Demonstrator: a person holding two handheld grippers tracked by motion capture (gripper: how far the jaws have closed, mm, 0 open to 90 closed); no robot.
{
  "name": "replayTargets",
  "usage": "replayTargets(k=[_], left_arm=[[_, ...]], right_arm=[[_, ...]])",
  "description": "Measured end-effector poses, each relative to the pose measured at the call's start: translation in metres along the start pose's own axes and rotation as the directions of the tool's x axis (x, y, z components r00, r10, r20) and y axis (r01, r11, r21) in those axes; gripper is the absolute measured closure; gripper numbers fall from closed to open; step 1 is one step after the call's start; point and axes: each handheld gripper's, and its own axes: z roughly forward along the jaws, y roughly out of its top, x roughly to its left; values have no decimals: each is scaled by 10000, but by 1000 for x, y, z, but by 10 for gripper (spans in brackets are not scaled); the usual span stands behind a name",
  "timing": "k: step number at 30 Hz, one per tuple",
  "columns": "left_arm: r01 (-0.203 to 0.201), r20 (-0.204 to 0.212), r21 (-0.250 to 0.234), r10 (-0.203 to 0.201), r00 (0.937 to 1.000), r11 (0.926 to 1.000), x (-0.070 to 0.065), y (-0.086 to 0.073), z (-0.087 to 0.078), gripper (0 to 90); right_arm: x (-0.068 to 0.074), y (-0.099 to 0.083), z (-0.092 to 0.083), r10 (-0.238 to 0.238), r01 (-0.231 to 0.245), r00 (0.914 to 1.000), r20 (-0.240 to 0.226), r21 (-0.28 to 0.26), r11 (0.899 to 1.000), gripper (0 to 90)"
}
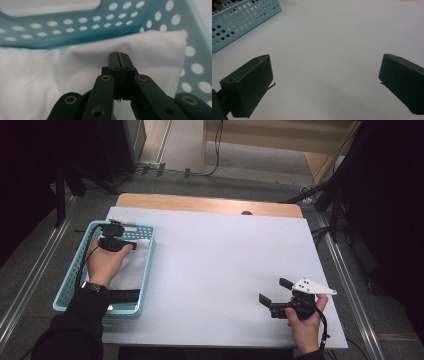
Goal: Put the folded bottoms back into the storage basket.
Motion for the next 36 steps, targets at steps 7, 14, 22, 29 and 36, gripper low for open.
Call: replayTargets(k=[7,14,22,29,36], left_arm=[[-151,922,-6,151,9956,9999,-10,-4,22,900],[-666,104,28,666,9977,9978,-16,-3,29,900],[-625,400,-469,644,9971,9969,-11,-3,13,867],[-322,1072,-607,385,9935,9976,-9,-8,-29,900],[-1158,1809,589,1035,9780,9915,-17,-33,-39,900]], right_arm=[[-1,-2,1,72,-72,10000,25,29,10000,0],[0,-3,5,42,-42,10000,49,126,9999,0],[-1,-5,6,87,-88,9999,50,141,9999,0],[1,-5,6,70,-70,10000,7,158,9999,0],[4,-5,3,23,-23,10000,24,117,9999,0]])
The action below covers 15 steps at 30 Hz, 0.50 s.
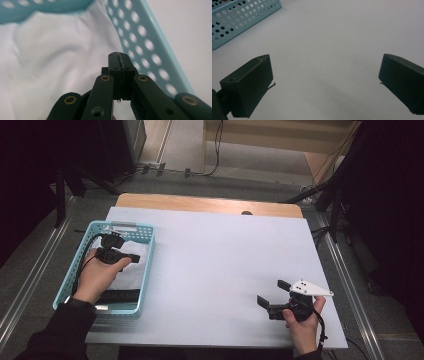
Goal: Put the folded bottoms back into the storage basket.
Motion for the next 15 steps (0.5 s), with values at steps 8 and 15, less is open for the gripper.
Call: replayTargets(k=[8,15], left_arm=[[-677,452,1868,603,9972,9801,-4,-16,14,900],[-1076,781,3061,877,9931,9459,-17,-19,31,900]], right_arm=[[4,0,3,-90,90,9999,-62,58,9999,0],[5,0,3,-83,83,10000,-46,67,9999,0]])
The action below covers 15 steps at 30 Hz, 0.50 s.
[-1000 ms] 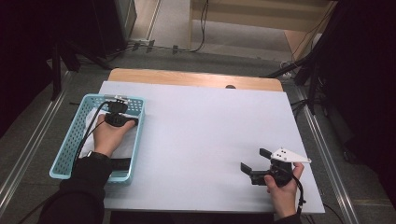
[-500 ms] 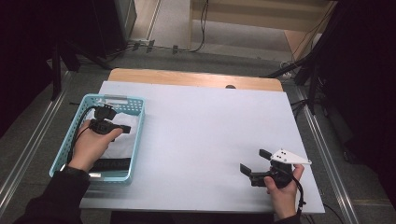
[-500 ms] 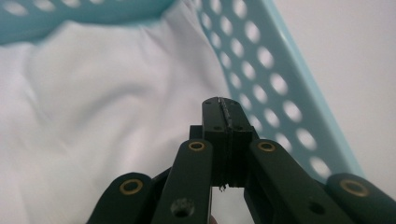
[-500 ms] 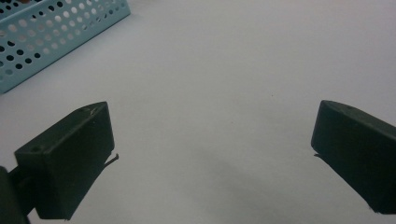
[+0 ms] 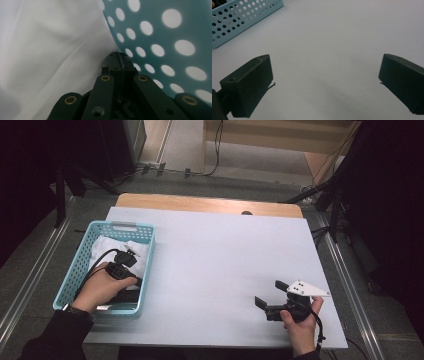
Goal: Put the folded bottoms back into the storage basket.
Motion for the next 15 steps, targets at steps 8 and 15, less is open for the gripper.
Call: replayTargets(k=[8,15], left_arm=[[-101,338,78,99,9994,9999,-1,-7,-1,900],[447,-379,-1539,-511,9980,9871,20,-24,-50,893]], right_arm=[[-1,0,-2,43,-43,10000,0,-32,10000,0],[-2,0,-2,12,-12,10000,-6,-88,10000,0]])
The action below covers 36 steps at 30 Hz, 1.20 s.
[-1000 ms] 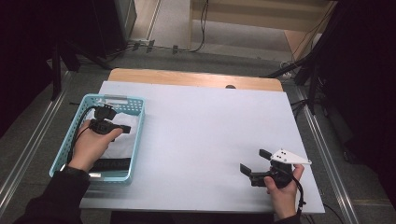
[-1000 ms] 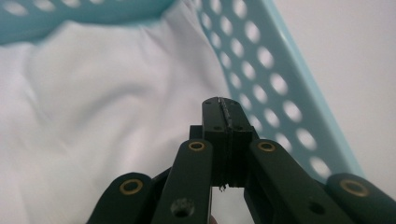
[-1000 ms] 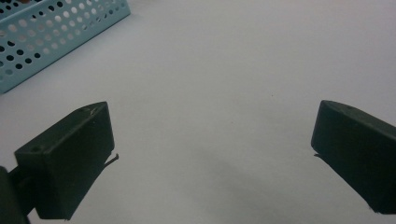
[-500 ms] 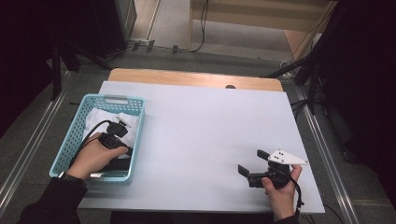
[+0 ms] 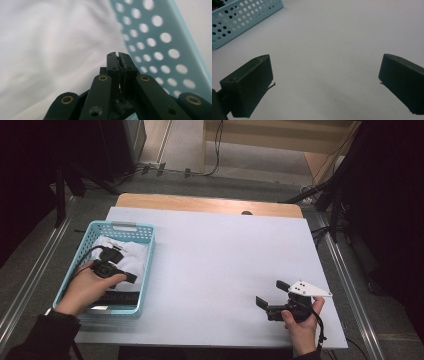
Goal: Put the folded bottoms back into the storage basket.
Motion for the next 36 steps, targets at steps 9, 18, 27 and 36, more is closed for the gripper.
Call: replayTargets(k=[9,18,27,36], left_arm=[[862,-1943,280,-792,9777,9959,30,-31,-26,900],[1185,-2657,1625,-722,9613,9796,35,-36,-10,900],[1411,-2753,2276,-753,9584,9635,35,-37,-7,900],[1125,-2681,2198,-509,9620,9690,33,-41,-11,900]], right_arm=[[-1,0,0,18,-18,10000,17,17,10000,0],[1,1,1,-19,19,10000,5,34,10000,0],[1,1,-1,-173,174,9998,119,-57,9998,0],[-3,1,-9,-173,182,9994,315,-314,9993,0]])
